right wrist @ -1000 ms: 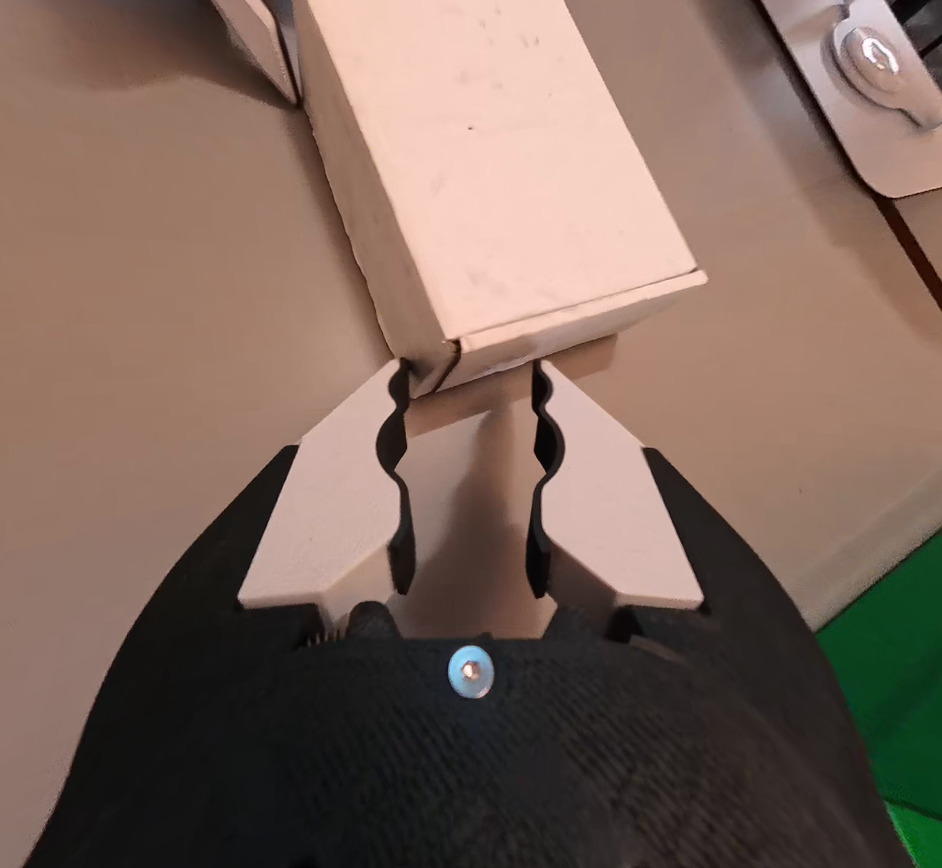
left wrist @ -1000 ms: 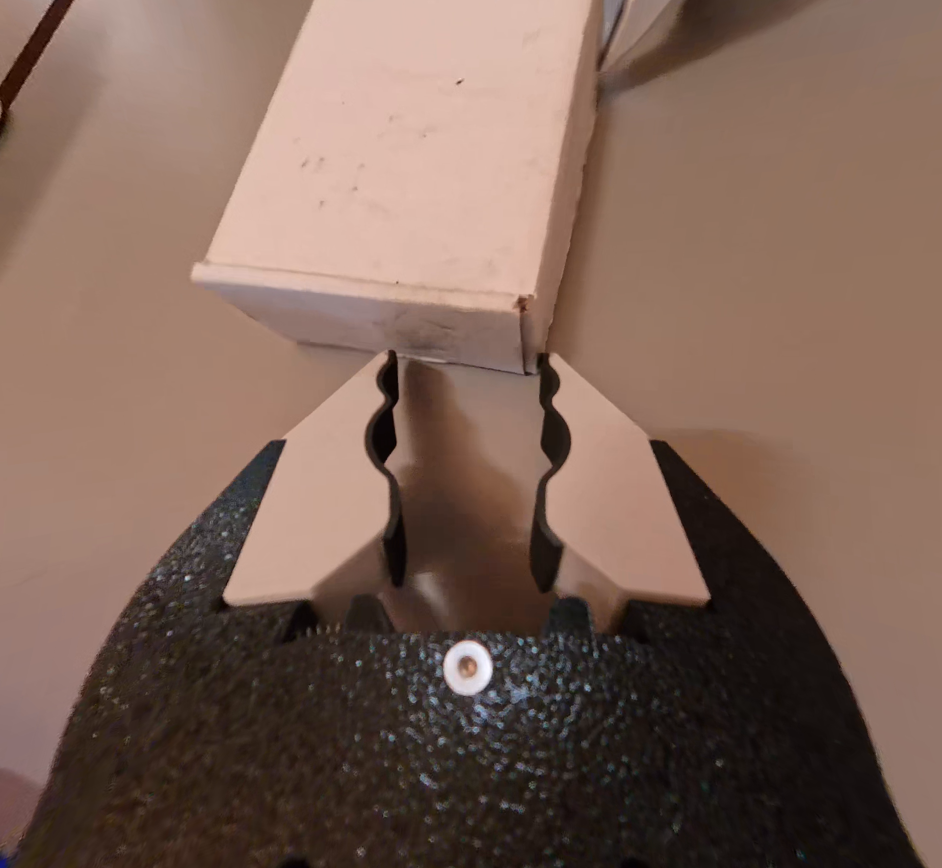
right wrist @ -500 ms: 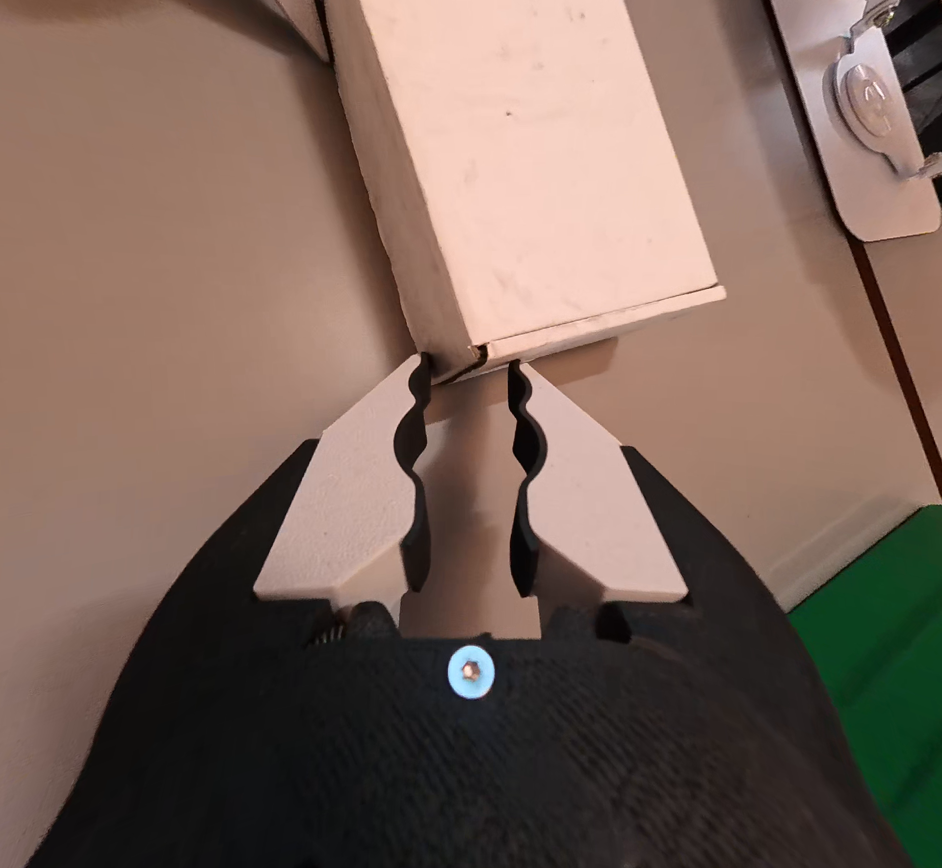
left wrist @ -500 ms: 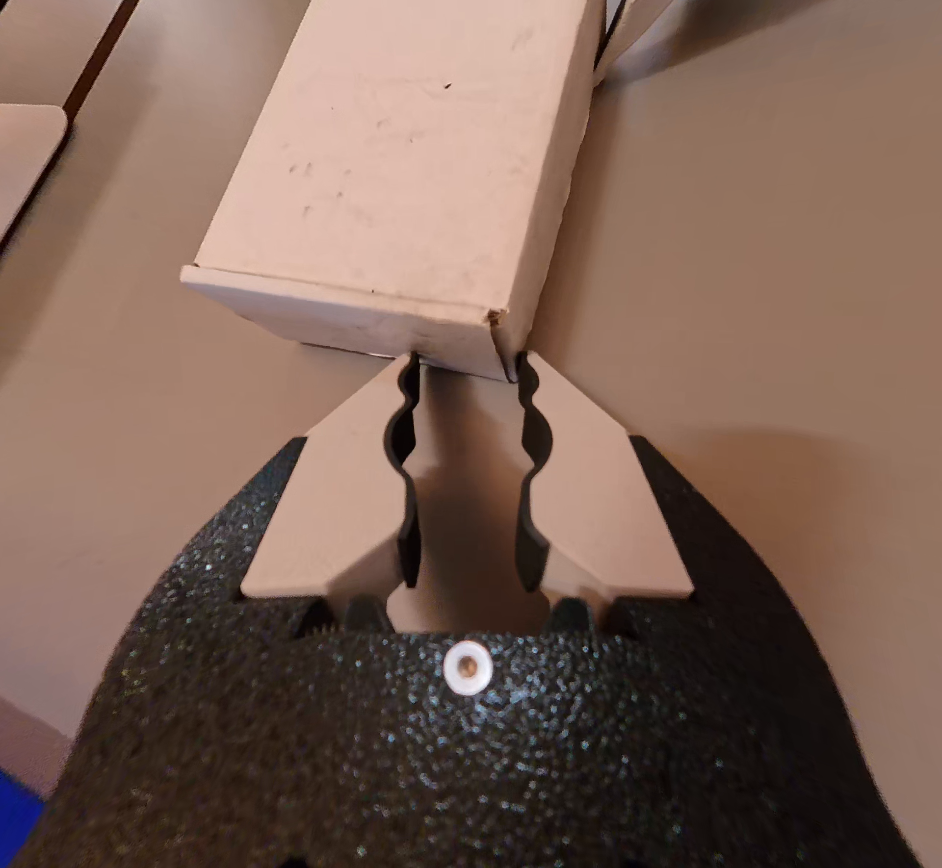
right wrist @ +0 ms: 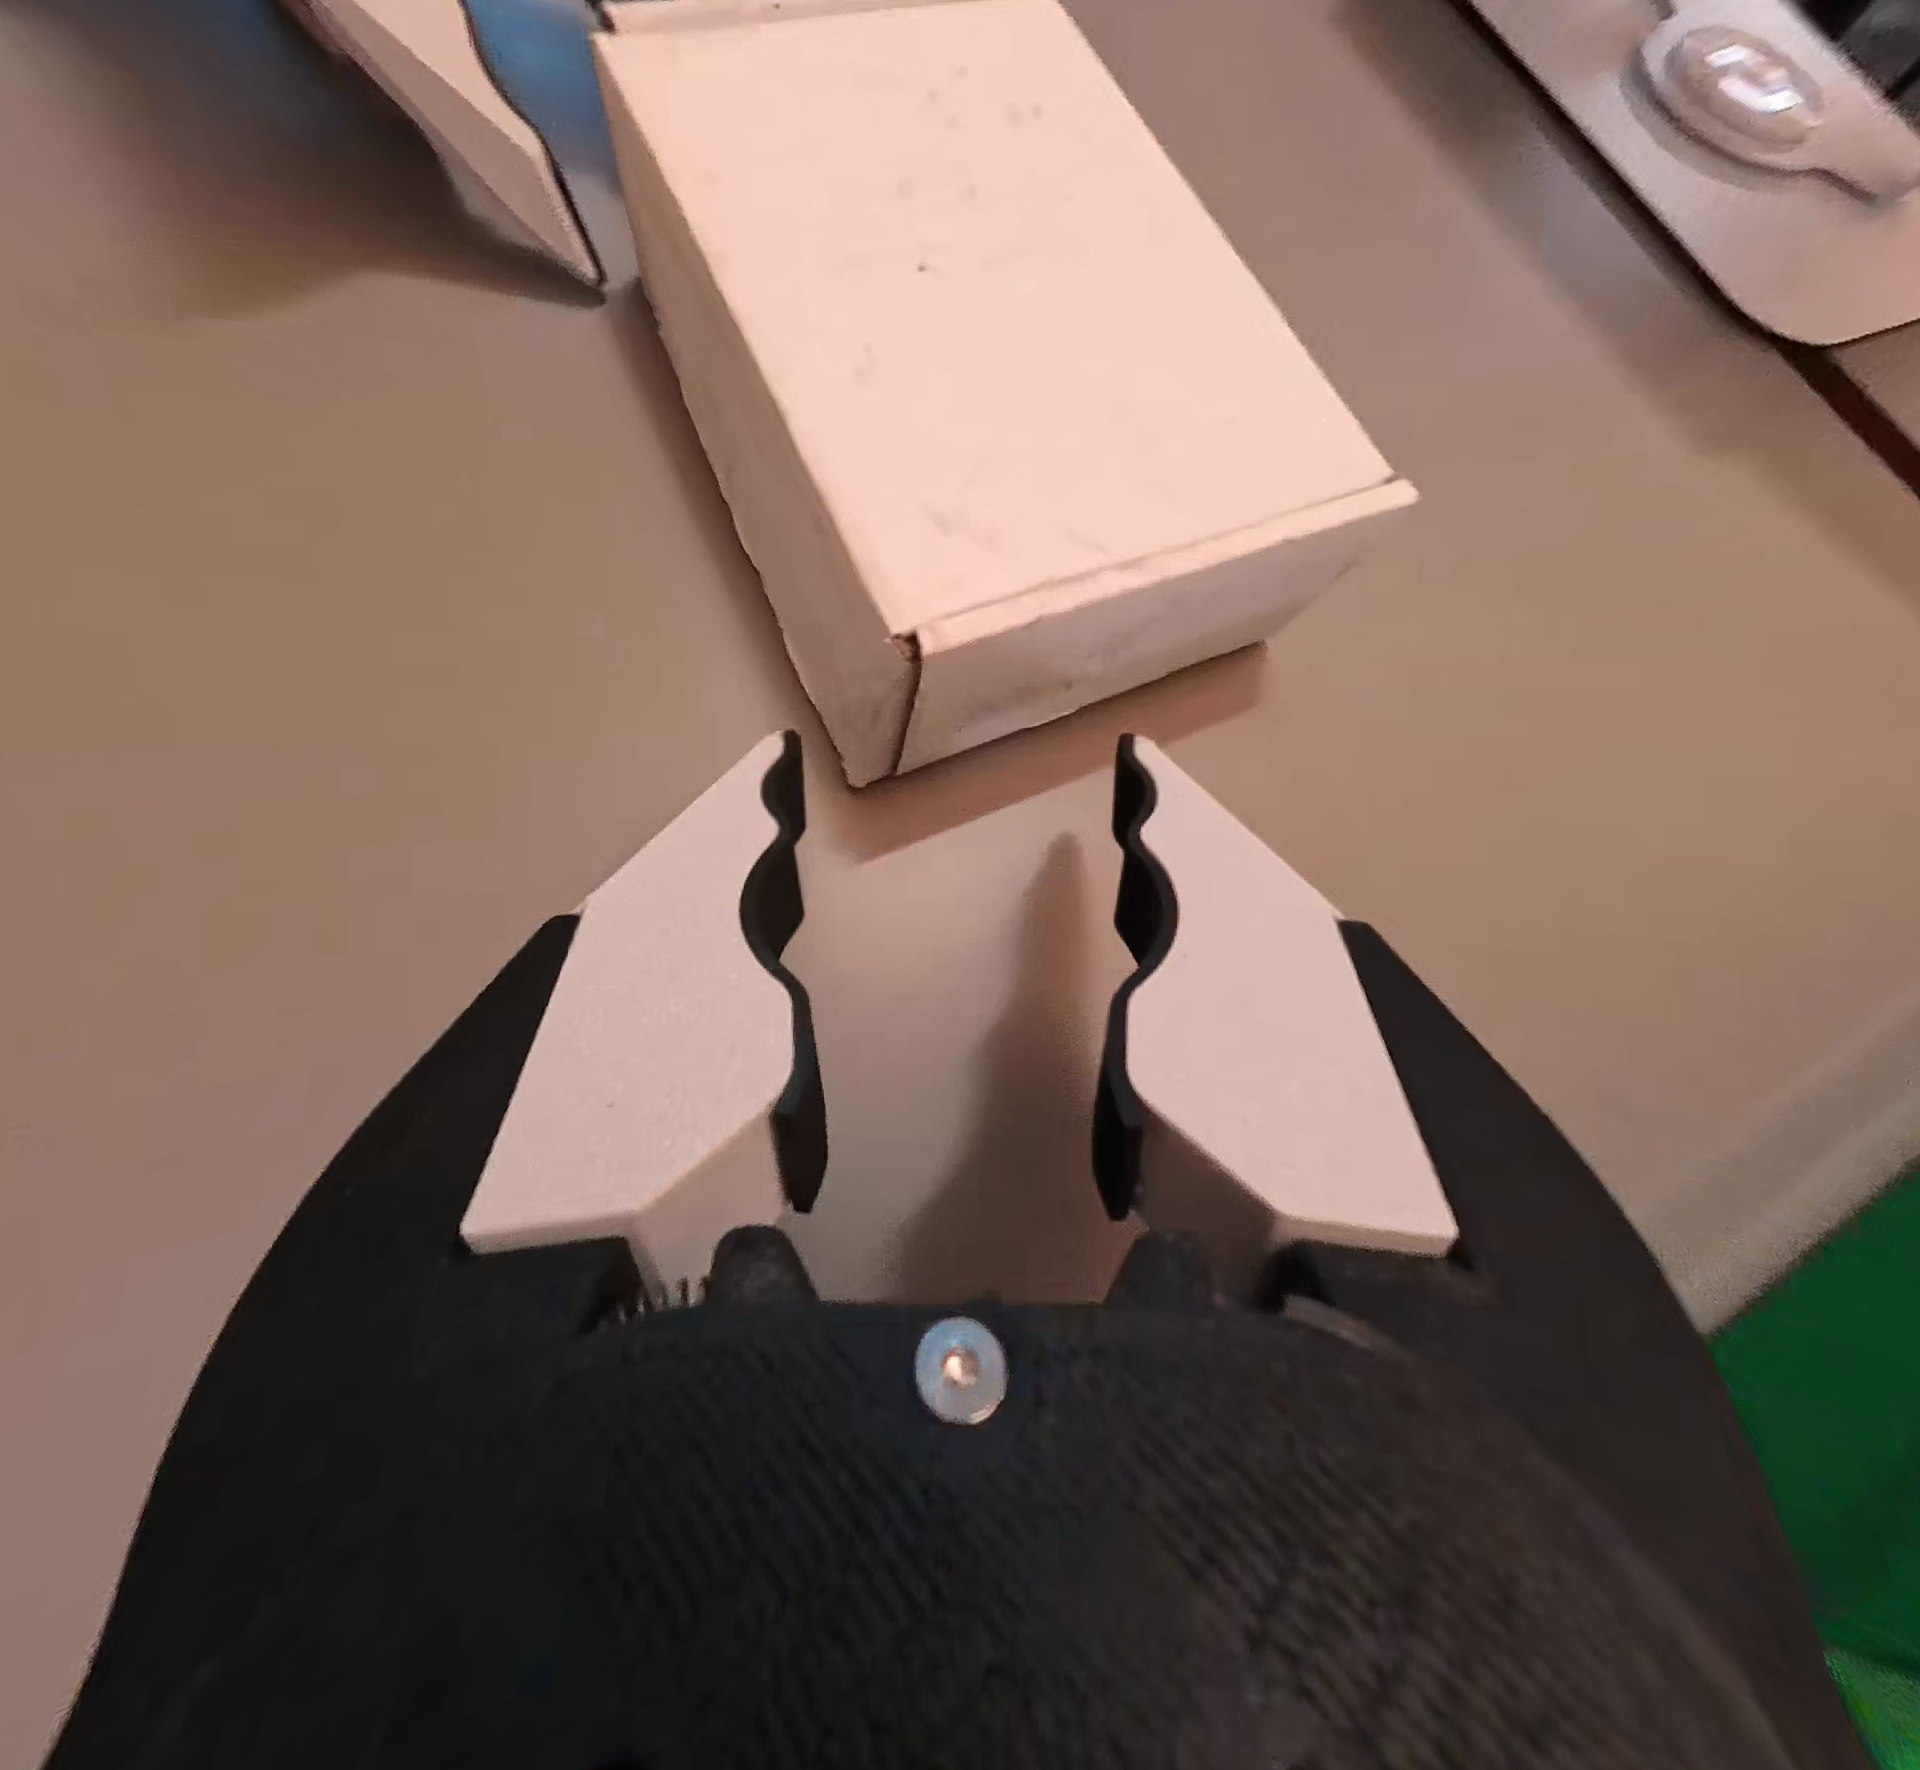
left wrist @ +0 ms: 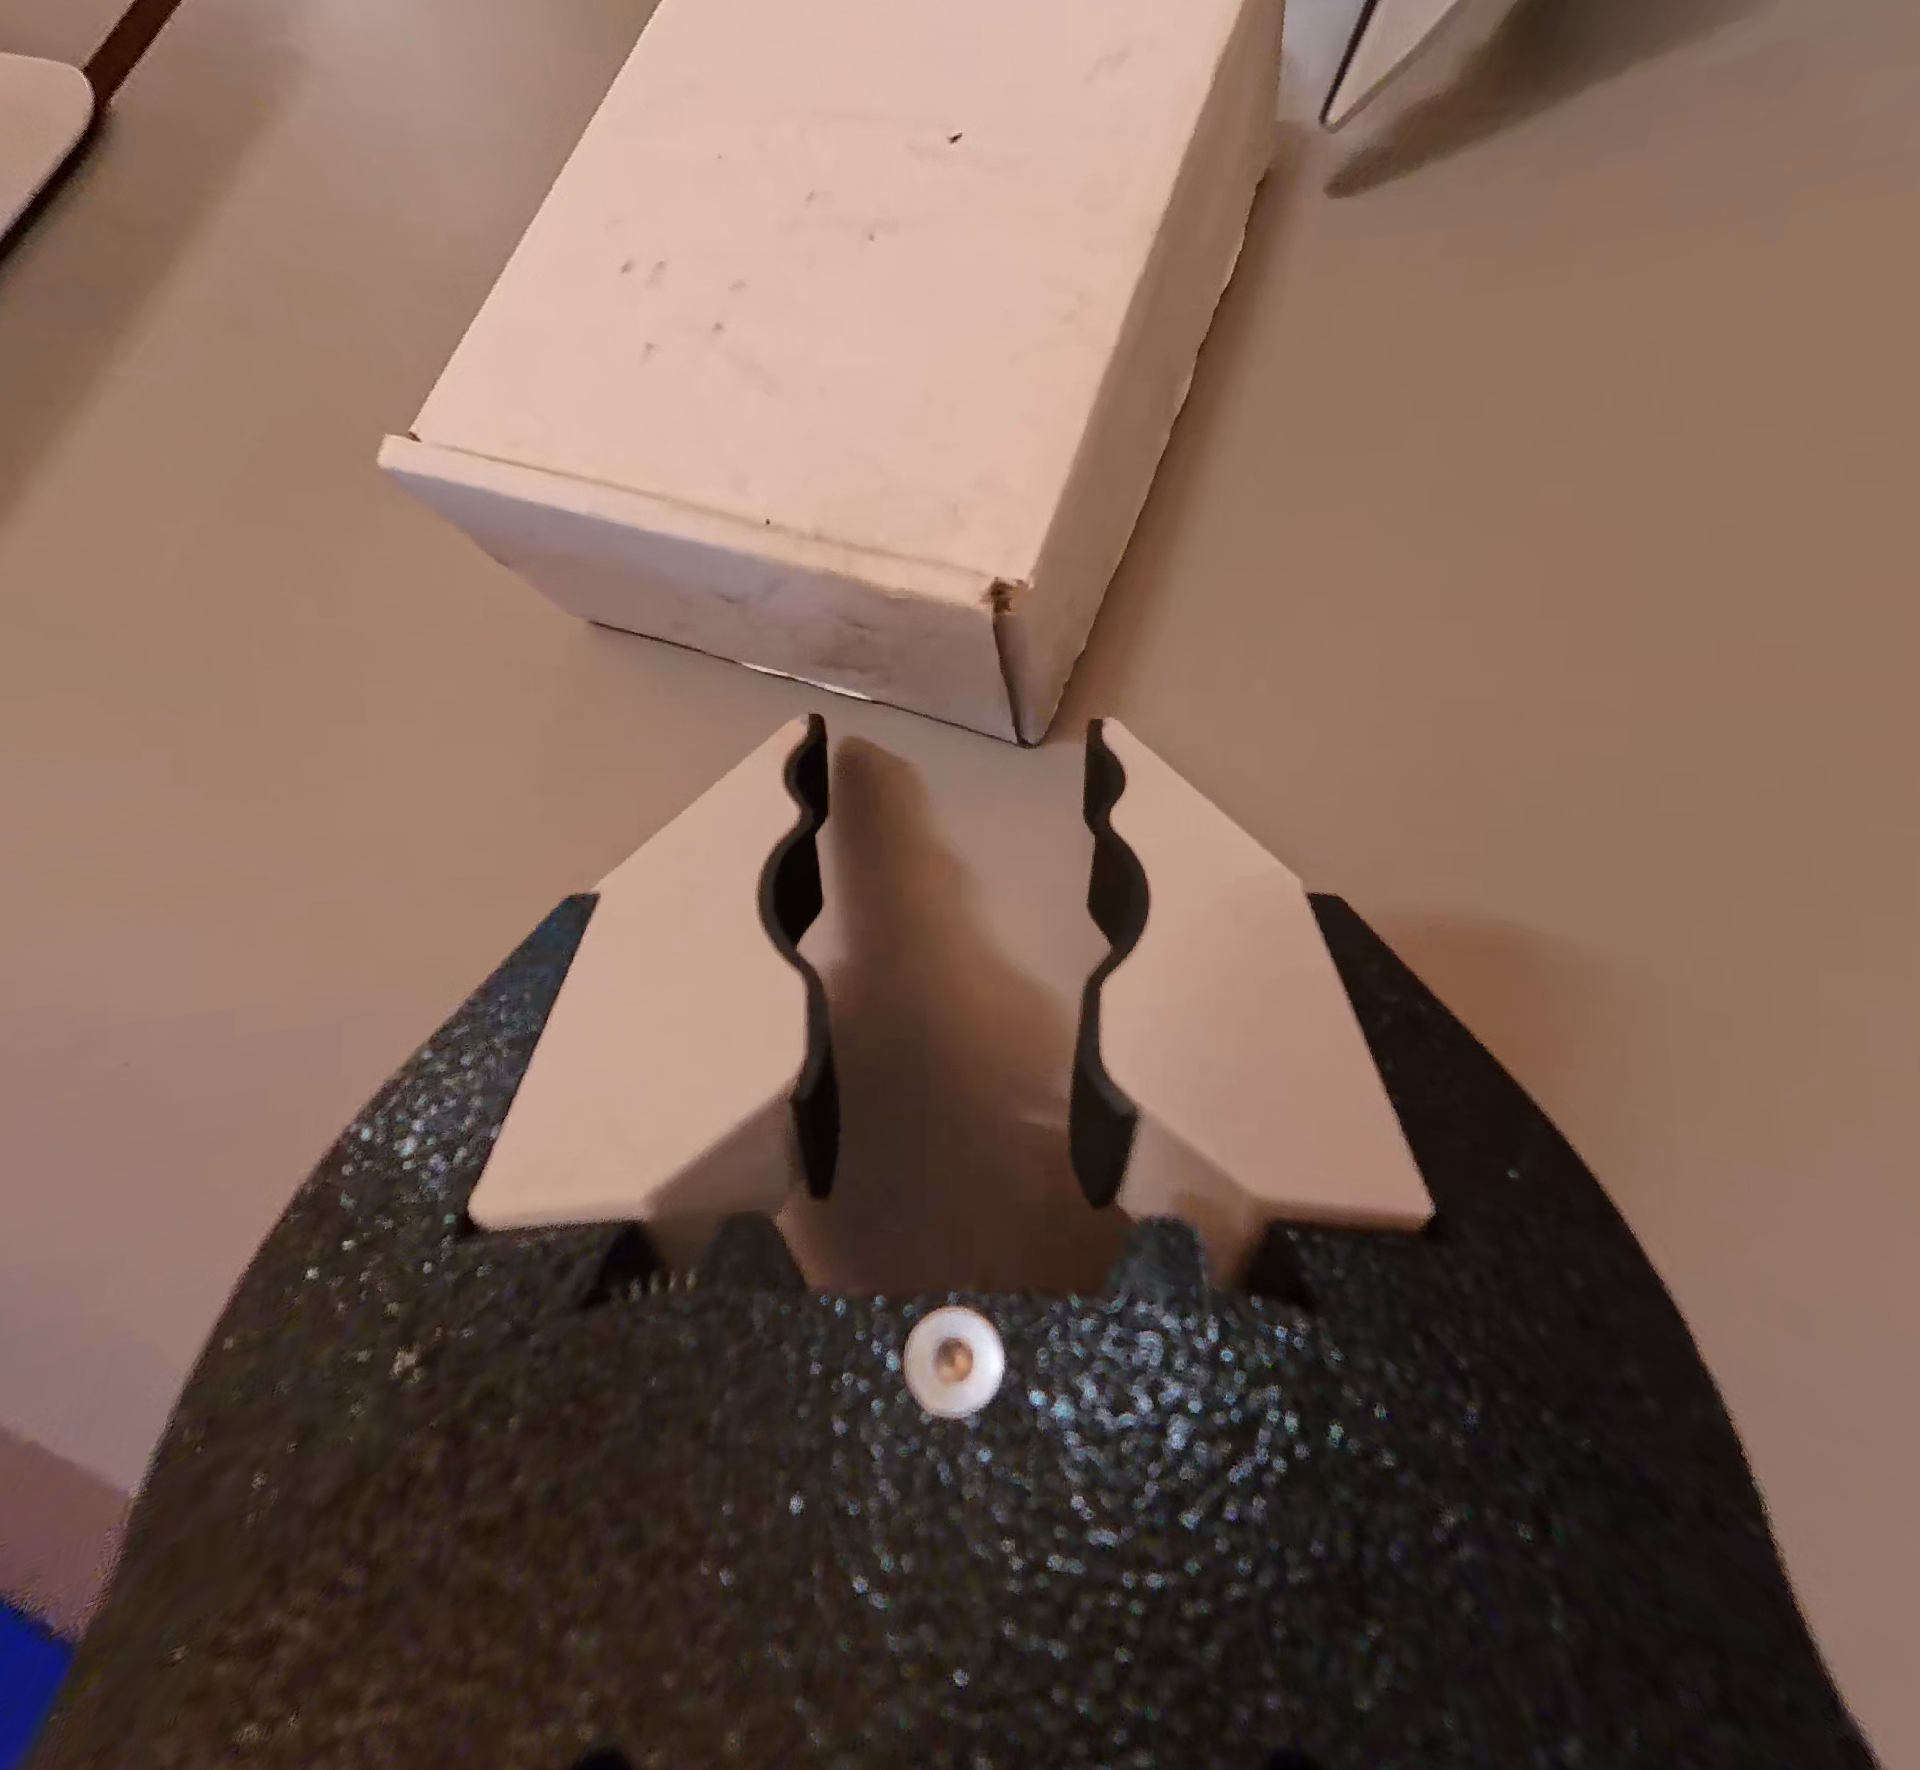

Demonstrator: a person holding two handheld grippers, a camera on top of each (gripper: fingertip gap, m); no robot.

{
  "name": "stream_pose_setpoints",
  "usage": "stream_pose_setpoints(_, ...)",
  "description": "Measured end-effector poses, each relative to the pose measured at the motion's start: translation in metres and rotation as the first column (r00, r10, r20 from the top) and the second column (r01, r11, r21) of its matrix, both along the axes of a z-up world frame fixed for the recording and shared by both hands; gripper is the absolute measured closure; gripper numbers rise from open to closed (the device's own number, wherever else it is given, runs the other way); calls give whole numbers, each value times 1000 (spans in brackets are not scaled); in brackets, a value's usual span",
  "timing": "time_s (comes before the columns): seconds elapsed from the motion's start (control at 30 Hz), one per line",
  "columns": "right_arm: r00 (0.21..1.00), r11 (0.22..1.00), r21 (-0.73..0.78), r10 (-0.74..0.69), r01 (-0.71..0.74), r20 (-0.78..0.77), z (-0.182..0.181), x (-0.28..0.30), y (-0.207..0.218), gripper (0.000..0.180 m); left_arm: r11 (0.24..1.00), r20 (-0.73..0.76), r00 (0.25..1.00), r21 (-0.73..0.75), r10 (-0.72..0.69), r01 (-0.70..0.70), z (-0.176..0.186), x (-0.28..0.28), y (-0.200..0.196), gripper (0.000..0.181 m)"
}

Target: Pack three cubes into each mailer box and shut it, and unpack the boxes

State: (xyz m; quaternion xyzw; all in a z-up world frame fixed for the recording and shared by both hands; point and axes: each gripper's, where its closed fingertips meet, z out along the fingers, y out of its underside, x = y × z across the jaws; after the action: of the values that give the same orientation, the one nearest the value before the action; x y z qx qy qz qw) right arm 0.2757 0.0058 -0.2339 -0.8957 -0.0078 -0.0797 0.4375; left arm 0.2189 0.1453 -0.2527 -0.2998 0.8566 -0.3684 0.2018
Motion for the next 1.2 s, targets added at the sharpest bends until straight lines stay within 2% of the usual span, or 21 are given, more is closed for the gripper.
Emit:
stream_pose_setpoints(0.07, 999, 999, -34, 38, -39, -32, -9, -5, 3, 124, 1000, -5, 1000, 1, -3, 3, -1, 2, 0, 138)
stream_pose_setpoints(0.13, 997, 994, -83, 75, -77, -30, -17, -6, 3, 137, 1000, 2, 1000, 3, -16, 16, 0, 3, -2, 142)
stream_pose_setpoints(0.2, 994, 992, -60, 111, -112, -22, -15, -6, 6, 149, 999, 6, 999, 14, -35, 35, -1, 4, -3, 145)
stream_pose_setpoints(0.43, 987, 986, -50, 159, -161, -32, -19, -2, 7, 151, 998, 10, 999, 26, -49, 48, -2, 11, -4, 147)
stream_pose_setpoints(0.57, 987, 979, -142, 154, -145, 55, -19, 4, 5, 157, 997, 30, 998, 60, -57, 56, -1, 15, -8, 150)
stream_pose_setpoints(0.67, 987, 973, -192, 145, -130, 64, -19, 4, 4, 158, 998, 29, 999, 56, -43, 41, -1, 15, -8, 150)
stream_pose_setpoints(0.8, 996, 985, -148, 90, -86, 20, -19, 8, 6, 156, 999, 28, 1000, 38, 10, -11, -1, 17, -6, 148)
stream_pose_setpoints(0.83, 996, 987, -141, 83, -77, 35, -18, 8, 5, 154, 999, 27, 999, 37, 26, -27, -1, 16, -5, 145)
stream_pose_setpoints(0.93, 989, 986, -167, 26, -1, 146, -7, 15, -8, 99, 995, 31, 995, 34, 91, -92, 1, 7, 2, 118)
stream_pose_setpoints(1.0, 984, 989, -150, 10, 17, 178, 11, 15, -10, 69, 988, 45, 987, 27, 154, -155, 3, -1, 11, 111)
stream_pose_setpoints(1.07, 981, 992, -129, 38, -13, 191, 30, 11, -3, 58, 979, 67, 977, -25, 203, -202, 11, -9, 15, 108)
stream_pose_setpoints(1.13, 979, 988, -139, 98, -73, 180, 45, 5, 12, 56, 966, 64, 967, -105, 245, -238, 20, -17, 13, 105)
stream_pose_setpoints(1.2, 977, 967, -217, 165, -133, 138, 46, 0, 28, 56, 948, 39, 959, -170, 280, -270, 26, -24, 9, 99)
